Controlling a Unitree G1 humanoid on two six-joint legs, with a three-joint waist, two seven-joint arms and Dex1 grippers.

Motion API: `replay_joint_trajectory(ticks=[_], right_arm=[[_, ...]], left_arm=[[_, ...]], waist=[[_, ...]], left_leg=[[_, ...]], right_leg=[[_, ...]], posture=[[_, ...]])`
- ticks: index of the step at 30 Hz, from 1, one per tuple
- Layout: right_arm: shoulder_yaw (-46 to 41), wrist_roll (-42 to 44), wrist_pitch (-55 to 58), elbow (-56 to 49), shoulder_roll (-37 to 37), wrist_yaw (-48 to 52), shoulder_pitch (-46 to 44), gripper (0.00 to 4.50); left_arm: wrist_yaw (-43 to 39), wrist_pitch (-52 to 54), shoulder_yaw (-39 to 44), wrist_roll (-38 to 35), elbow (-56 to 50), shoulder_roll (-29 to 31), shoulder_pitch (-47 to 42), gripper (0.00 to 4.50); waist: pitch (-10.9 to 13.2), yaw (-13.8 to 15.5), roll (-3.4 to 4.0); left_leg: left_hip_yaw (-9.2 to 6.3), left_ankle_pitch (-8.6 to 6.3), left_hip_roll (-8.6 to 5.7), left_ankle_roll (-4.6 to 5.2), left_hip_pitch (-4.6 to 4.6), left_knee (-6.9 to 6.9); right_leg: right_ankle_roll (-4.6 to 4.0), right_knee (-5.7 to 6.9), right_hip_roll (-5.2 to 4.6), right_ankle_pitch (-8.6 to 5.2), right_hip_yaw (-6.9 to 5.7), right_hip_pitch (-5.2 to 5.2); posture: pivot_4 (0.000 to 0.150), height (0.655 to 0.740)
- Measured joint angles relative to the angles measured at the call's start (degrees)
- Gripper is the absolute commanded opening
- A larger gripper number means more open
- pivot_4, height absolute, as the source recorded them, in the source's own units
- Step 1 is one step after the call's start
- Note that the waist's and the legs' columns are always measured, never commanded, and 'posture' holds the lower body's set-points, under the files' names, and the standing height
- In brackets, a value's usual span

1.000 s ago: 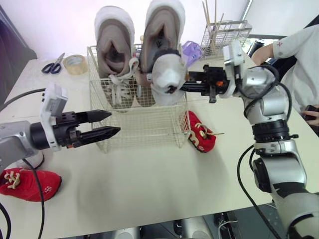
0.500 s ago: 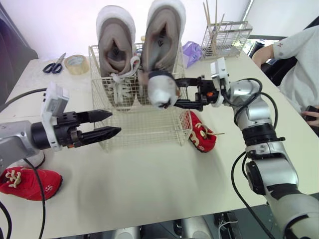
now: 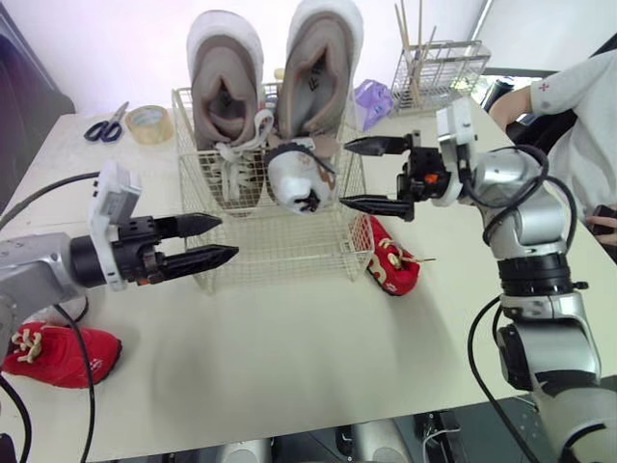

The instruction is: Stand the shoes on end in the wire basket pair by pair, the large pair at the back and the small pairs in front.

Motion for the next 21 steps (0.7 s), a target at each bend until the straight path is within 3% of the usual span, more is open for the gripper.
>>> replay_joint_trajectory(ticks=[12,15,18,21], right_arm=[[-1.1,10.8,14.5,-16.6,-0.4,-7.8,-0.4,4.49],[-4.4,17.6,22.3,-15.2,-2.1,-8.5,-1.9,4.49],[-7.7,24.2,29.8,-12.8,-7.9,-6.2,-7.5,4.5],[-7.2,26.1,32.8,-12.2,-10.6,-2.9,-10.8,4.5]], left_arm=[[0.1,0.4,0.6,0.0,1.3,-0.5,-0.4,3.69],[1.2,1.7,5.5,-1.8,3.9,1.6,-0.7,3.69],[1.0,6.0,15.3,-4.2,10.7,8.3,-1.0,4.47],[-0.3,7.1,22.0,-1.0,14.2,12.3,2.6,4.47]], waist=[[0.0,0.1,-0.02],[0.0,0.1,-0.04],[0.0,-0.1,-0.03],[0.0,-0.4,-0.03]], left_leg=[[-0.03,0.0,0.03,0.0,-0.03,0.01],[-0.02,0.0,0.02,0.01,-0.05,0.03],[0.0,-0.02,0.02,0.04,-0.05,-0.03],[0.13,-0.03,0.03,0.05,0.04,-0.21]], right_leg=[[-0.02,0.0,0.01,-0.01,0.0,-0.01],[-0.03,0.0,-0.04,-0.02,0.0,-0.04],[-0.17,-0.01,-0.03,-0.11,-0.01,-0.1],[-0.17,-0.03,-0.04,-0.11,0.0,-0.15]], posture=[[0.15,0.74],[0.15,0.74],[0.15,0.74],[0.15,0.74]])
